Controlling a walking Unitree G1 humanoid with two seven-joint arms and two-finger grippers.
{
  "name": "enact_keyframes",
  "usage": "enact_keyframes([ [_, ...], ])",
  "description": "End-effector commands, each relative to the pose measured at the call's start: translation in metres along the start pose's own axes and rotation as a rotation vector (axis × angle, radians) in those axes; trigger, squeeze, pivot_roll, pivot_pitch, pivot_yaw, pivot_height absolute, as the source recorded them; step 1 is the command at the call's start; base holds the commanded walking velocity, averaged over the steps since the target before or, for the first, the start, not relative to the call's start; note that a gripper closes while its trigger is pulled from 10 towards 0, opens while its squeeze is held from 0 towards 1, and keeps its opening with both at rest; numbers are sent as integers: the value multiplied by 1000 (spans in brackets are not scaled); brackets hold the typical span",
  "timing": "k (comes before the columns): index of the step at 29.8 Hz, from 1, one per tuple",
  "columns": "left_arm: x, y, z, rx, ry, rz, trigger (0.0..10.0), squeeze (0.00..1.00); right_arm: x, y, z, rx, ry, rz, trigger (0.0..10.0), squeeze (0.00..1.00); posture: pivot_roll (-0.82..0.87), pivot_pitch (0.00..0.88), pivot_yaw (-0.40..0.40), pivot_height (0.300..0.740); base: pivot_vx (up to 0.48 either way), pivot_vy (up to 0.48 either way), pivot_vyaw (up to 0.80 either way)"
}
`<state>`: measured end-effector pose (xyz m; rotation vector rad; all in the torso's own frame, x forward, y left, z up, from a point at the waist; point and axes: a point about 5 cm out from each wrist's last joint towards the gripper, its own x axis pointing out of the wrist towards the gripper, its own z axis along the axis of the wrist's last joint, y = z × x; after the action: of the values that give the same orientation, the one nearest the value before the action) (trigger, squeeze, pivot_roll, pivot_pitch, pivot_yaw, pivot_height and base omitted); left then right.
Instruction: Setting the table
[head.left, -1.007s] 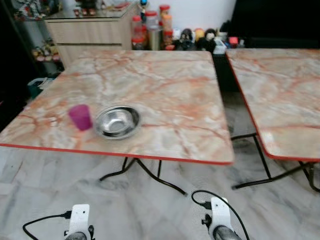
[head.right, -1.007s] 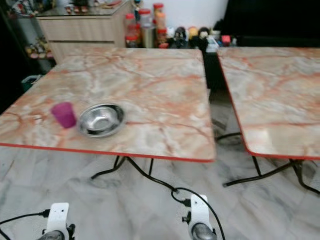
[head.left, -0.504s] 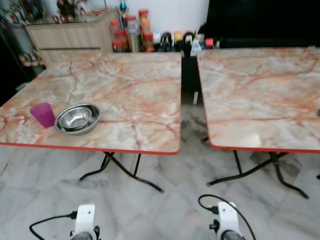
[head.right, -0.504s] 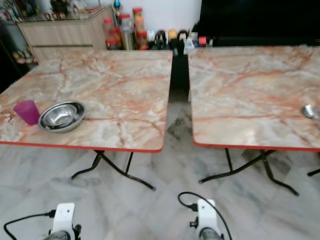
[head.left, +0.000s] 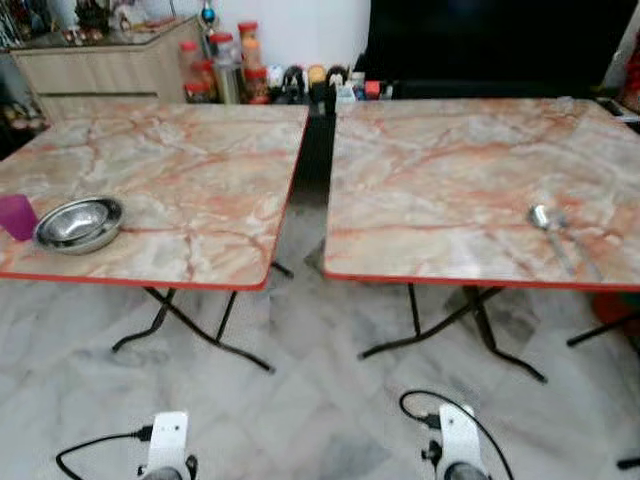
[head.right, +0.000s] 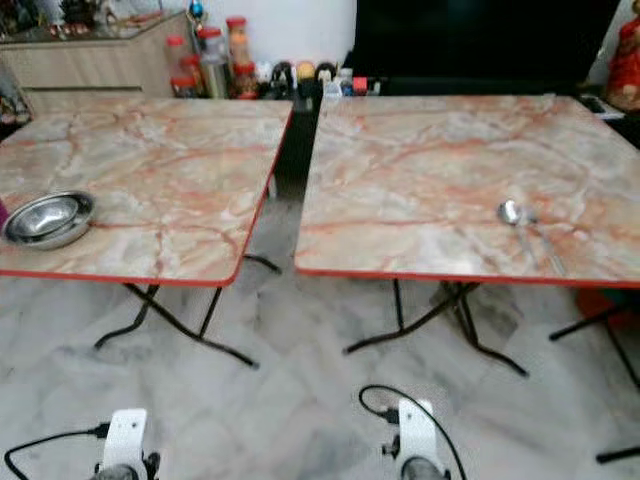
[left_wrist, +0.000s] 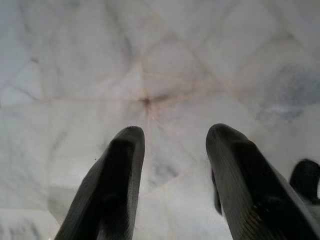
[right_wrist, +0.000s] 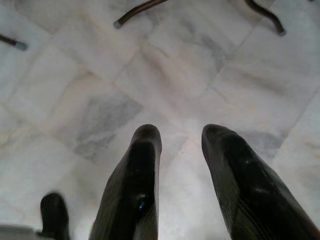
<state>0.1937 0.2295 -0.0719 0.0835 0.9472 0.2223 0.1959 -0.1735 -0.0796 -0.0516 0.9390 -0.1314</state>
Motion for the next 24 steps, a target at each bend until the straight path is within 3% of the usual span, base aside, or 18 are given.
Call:
enact_keyframes([
  [1,0,4,3,-1,-9,7,10000,0,0,6,2,6,-7,17,10000,0,2,0,33,740,0,-416,0],
  [4,1,5,6,18,-24,27,10000,0,0,6,2,7,-7,18,10000,0,-4,0,34,740,0,-318,0],
  [17,-1,2,-1,-57,-23,1,10000,0,0,4,0,-5,-13,25,10000,0,4,0,21,740,0,0,0],
  [24,-1,4,-7,-41,-6,0,10000,0,-1,5,-2,-1,-12,23,10000,0,-14,0,37,740,374,0,0],
])
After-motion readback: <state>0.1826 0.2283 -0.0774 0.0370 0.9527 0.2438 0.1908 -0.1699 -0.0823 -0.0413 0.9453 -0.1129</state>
